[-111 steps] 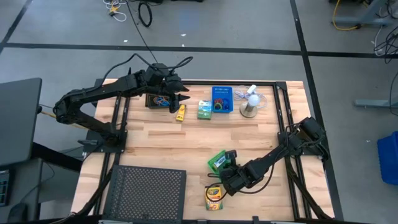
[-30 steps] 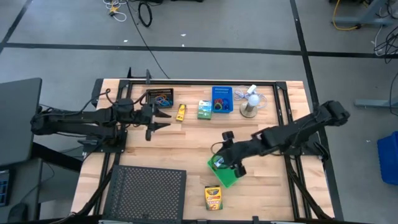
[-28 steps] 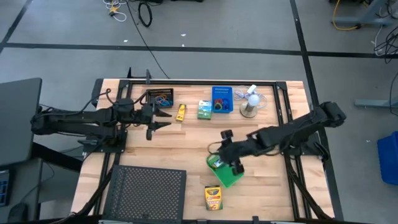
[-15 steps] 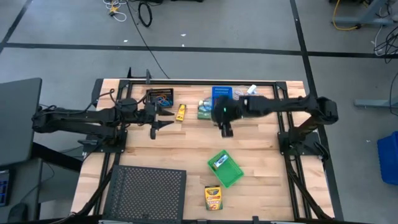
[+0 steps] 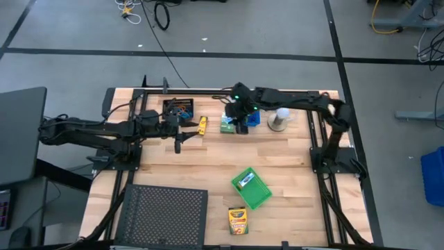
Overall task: Pick & Place Office Desk Supplies
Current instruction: Put the small crayon box into the green bin
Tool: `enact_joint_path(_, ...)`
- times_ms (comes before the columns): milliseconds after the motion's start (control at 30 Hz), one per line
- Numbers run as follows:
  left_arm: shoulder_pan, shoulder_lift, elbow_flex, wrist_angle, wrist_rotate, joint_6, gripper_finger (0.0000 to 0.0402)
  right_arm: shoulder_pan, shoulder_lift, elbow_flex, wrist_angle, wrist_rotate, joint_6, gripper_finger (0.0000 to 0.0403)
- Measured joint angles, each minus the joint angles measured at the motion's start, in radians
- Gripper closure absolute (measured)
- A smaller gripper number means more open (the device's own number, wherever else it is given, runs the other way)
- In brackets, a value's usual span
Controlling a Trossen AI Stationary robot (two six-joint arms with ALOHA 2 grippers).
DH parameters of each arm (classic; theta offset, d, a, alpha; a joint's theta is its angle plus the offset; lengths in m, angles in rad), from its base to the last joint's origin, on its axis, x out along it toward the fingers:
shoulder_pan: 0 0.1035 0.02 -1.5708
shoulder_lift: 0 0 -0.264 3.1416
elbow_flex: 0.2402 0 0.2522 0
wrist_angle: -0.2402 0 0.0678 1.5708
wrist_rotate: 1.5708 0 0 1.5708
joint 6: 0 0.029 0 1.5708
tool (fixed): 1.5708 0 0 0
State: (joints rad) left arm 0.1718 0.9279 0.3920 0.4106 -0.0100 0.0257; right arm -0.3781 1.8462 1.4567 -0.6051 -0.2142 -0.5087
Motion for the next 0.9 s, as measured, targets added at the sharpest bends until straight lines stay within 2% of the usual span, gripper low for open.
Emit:
enact_joint_path(200,0.001,0.021,0.000,0.031,-0.031,0.016,0.0236,0.002,0.141,0.178,-0.165,-0.012,-0.022,0.0246)
enact_joint_path(400,0.001,0.021,0.000,0.033,-0.065,0.017,0.0236,-0.007,0.218,0.242,-0.225,-0.002,-0.031,0.0253)
enact_joint_path(667,0.001,0.021,0.000,0.035,-0.065,0.024,0.0236,-0.004,0.230,0.244,-0.225,-0.003,-0.023,0.0296)
enact_joint_path(733,0.001,0.021,0.000,0.035,-0.065,0.024,0.0236,0.000,0.230,0.244,-0.224,-0.003,-0.013,0.0320)
enact_joint_path(833,0.001,0.021,0.000,0.035,-0.066,0.024,0.0236,0.003,0.230,0.244,-0.223,-0.003,0.006,0.0380)
enact_joint_path(900,0.001,0.021,0.000,0.035,-0.068,0.024,0.0236,0.006,0.230,0.244,-0.223,-0.003,0.016,0.0393)
